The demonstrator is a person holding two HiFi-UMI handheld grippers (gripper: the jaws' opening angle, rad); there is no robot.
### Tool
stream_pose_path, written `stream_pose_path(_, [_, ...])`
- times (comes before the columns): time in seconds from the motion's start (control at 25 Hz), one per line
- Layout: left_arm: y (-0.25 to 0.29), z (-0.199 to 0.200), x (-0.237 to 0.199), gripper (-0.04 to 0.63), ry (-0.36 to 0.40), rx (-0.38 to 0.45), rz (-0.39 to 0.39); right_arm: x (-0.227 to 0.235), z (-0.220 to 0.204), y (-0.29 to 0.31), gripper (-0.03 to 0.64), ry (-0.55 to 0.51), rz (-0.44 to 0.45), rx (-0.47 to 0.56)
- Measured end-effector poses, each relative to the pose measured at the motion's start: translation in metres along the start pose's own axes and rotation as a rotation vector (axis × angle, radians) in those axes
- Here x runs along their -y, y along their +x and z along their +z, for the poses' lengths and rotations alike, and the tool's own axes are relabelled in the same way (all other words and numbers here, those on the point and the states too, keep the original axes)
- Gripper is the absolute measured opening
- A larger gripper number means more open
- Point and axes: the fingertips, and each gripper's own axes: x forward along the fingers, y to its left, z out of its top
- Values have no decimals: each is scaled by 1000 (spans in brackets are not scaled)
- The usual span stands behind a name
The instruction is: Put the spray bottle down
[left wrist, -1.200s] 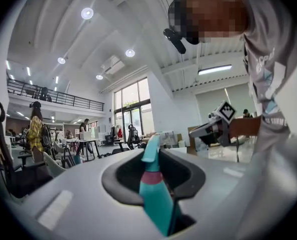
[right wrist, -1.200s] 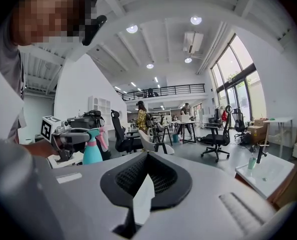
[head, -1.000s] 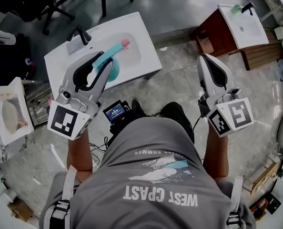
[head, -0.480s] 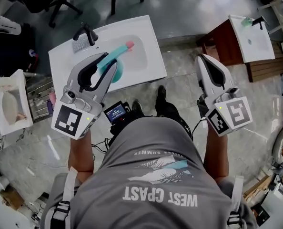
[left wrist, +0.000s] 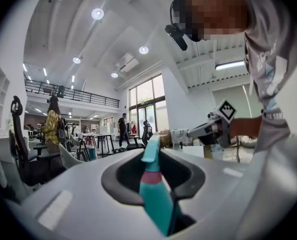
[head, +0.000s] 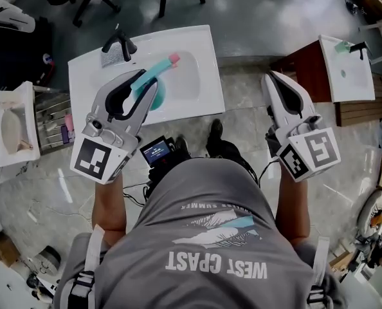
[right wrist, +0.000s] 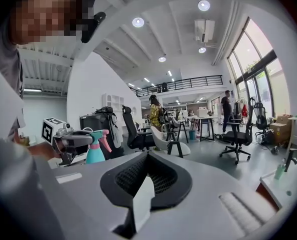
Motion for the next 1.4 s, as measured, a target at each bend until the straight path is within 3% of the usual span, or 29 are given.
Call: stream_pose_path(1.4, [93, -62, -25, 90, -63, -78, 27, 59, -55, 40, 2, 90, 39, -95])
